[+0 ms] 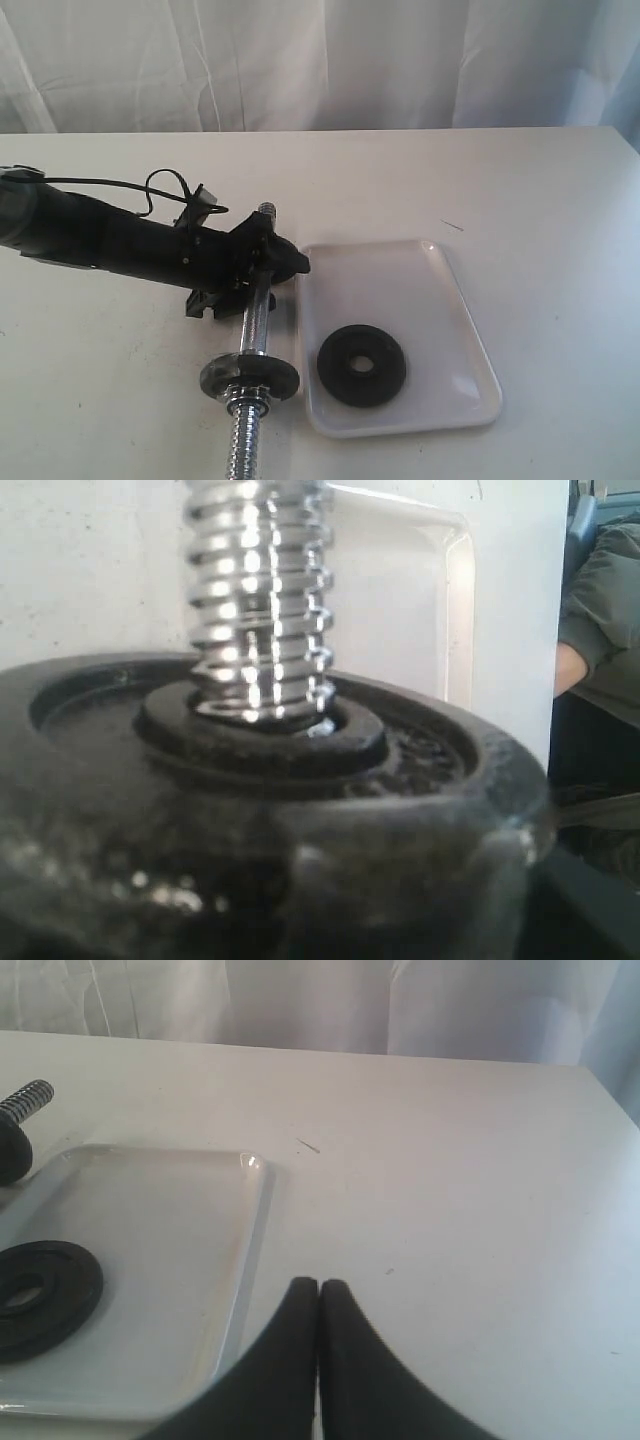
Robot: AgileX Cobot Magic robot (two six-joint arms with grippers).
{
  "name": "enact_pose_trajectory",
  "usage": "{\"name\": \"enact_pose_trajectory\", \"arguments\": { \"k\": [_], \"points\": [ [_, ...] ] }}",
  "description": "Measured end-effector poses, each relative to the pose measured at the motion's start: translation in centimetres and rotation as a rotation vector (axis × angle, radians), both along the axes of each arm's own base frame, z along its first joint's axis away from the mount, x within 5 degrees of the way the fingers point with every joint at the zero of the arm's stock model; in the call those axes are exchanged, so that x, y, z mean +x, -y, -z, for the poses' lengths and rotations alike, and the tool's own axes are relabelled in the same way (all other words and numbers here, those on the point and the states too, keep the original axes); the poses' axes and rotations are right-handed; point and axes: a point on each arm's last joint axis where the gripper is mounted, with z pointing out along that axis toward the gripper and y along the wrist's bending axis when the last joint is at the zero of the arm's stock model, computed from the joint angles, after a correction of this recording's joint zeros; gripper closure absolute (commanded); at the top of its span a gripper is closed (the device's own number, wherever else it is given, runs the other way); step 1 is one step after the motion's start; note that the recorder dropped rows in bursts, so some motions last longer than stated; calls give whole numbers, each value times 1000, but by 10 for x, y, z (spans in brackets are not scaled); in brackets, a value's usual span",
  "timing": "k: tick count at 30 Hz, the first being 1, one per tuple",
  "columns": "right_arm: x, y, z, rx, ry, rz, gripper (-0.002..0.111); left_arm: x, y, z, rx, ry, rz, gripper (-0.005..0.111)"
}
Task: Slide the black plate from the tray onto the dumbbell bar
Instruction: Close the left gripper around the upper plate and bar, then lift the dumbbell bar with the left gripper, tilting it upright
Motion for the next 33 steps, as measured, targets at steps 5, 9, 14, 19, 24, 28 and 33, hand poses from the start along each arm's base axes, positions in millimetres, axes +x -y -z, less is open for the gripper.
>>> {"name": "enact_pose_trajectory", "arguments": {
  "k": [5, 9, 14, 19, 24, 28, 33],
  "points": [
    [0, 0, 0, 0, 0, 0, 108, -1, 2, 0, -6, -2, 4, 29],
    [0, 0, 0, 0, 0, 0, 108, -4, 7, 0, -5, 5, 24, 29],
    [0, 0, 0, 0, 0, 0, 108, -6, 13, 0, 4, 14, 35, 30],
    [0, 0, 0, 0, 0, 0, 108, -5, 13, 3, 12, 8, 10, 78],
    [0, 0, 0, 0, 0, 0, 108, -4, 12, 6, 35, 9, -1, 107],
    [0, 0, 0, 0, 0, 0, 108, -4, 12, 6, 37, 15, 3, 107],
    [0, 0, 0, 0, 0, 0, 108, -4, 11, 5, 29, 20, 11, 107]
  ]
}}
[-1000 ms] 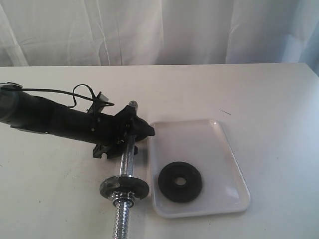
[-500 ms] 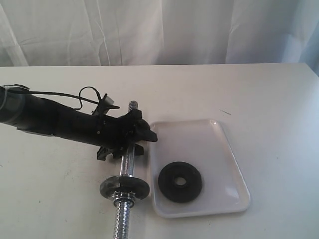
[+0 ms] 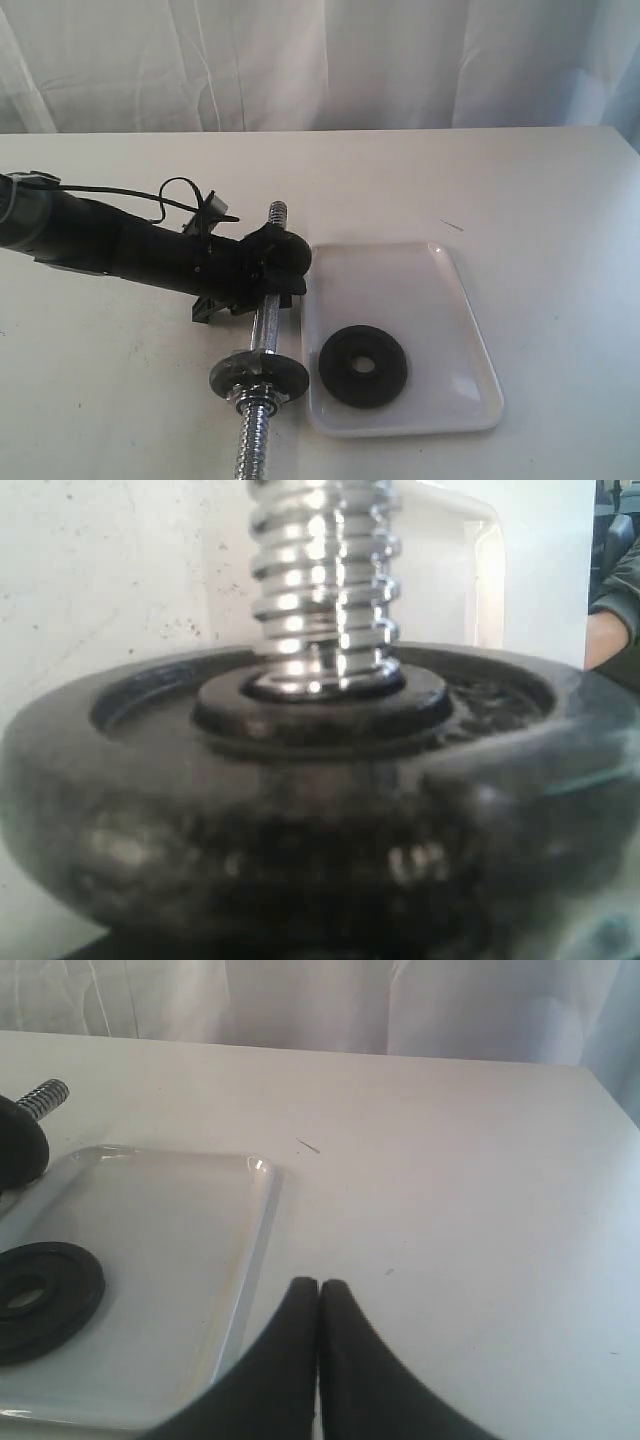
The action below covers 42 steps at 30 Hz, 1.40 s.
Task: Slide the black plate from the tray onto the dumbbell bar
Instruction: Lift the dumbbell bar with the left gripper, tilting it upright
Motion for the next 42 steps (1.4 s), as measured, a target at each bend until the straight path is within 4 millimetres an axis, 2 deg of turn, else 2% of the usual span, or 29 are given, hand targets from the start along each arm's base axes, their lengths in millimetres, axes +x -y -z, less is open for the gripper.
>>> {"name": "enact_pose_trajectory", "arguments": {
  "k": [14, 26, 34, 42],
  "points": [
    [0, 0, 0, 0, 0, 0, 108, 2, -7, -1, 7, 54, 43, 107],
    [0, 0, 0, 0, 0, 0, 108, 1, -9, -5, 59, 205, 128, 107],
    [0, 0, 0, 0, 0, 0, 108, -3, -12, -25, 126, 373, 235, 107],
    [0, 0, 0, 0, 0, 0, 108, -14, -17, -47, 161, 459, 300, 107]
  ]
}}
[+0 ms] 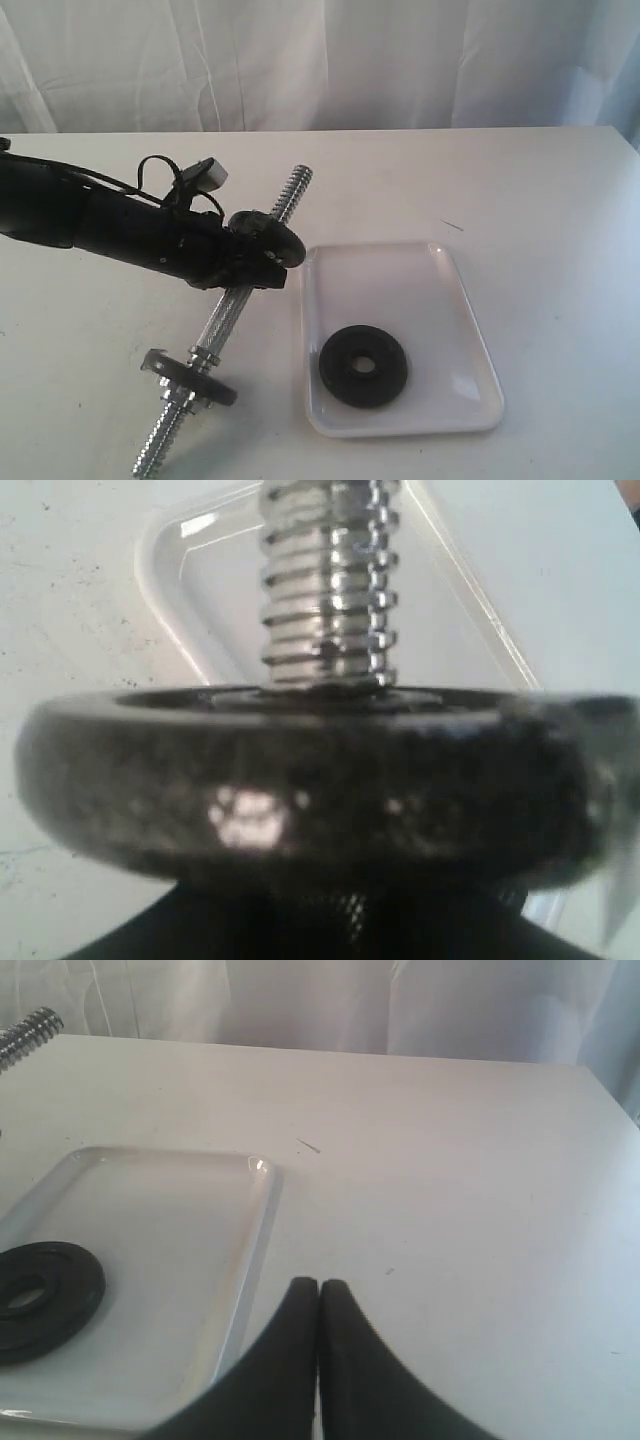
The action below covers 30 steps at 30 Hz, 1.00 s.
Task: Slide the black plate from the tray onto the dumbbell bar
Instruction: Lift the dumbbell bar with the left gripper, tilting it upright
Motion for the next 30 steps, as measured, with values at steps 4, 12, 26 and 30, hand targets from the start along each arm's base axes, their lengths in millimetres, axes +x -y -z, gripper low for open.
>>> {"name": "enact_pose_trajectory", "arguments": {
  "k": [4, 12, 26, 30],
  "points": [
    [0, 0, 0, 0, 0, 0, 108, -10, -5, -9, 18, 31, 3, 107],
    [0, 0, 0, 0, 0, 0, 108, -37, -16, -21, 51, 112, 73, 107],
    [0, 0, 0, 0, 0, 0, 108, -78, -23, -48, 17, 223, 249, 107],
    [0, 0, 0, 0, 0, 0, 108, -88, -28, -46, 26, 219, 249, 107]
  ]
}}
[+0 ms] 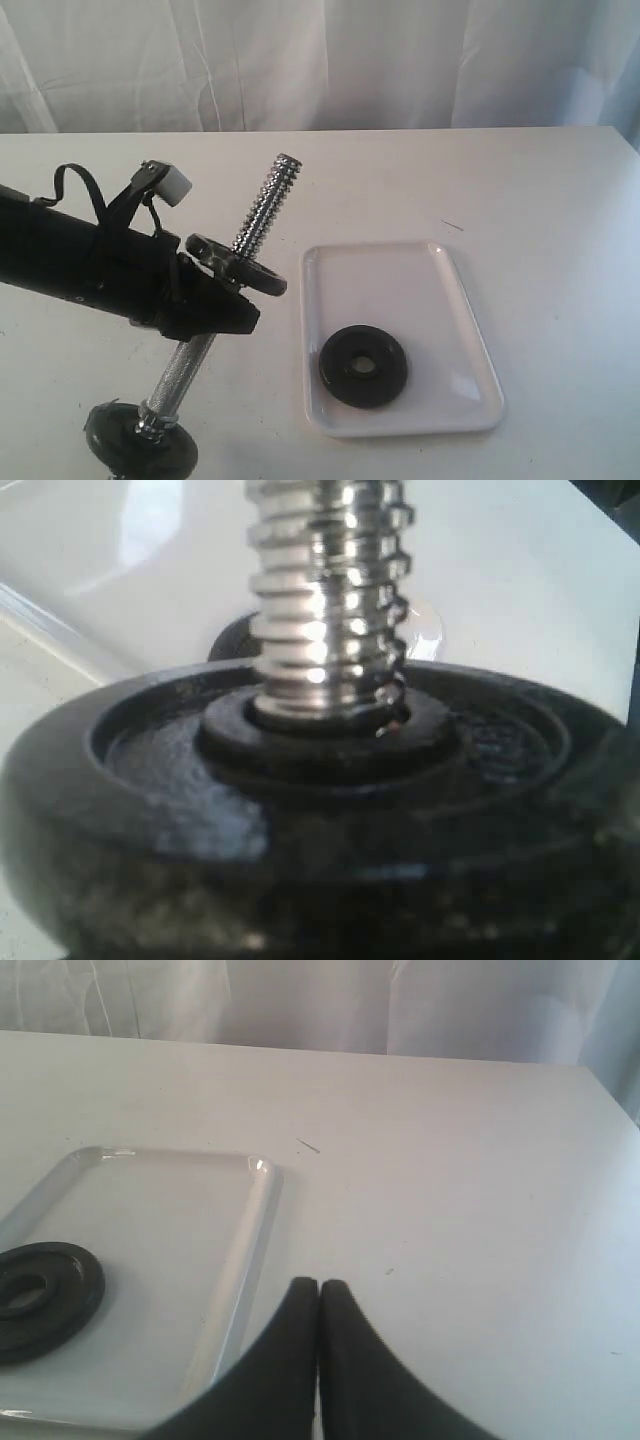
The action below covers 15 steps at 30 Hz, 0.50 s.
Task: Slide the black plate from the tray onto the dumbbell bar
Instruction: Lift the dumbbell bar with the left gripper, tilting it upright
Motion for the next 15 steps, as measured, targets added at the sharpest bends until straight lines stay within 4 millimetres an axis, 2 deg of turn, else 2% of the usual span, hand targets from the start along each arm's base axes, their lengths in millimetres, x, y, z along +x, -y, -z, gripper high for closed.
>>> {"name": "enact_pose_trajectory", "arguments": {
  "k": [6, 12, 15],
  "points": [
    [0, 0, 0, 0, 0, 0, 108, -14, -9, 4, 33, 15, -33, 107],
    [0, 0, -1, 12, 6, 2, 108, -22, -13, -1, 41, 49, -34, 107],
    [1, -2, -6, 187, 33, 21, 108, -25, -13, -5, 39, 67, -17, 107]
  ]
}}
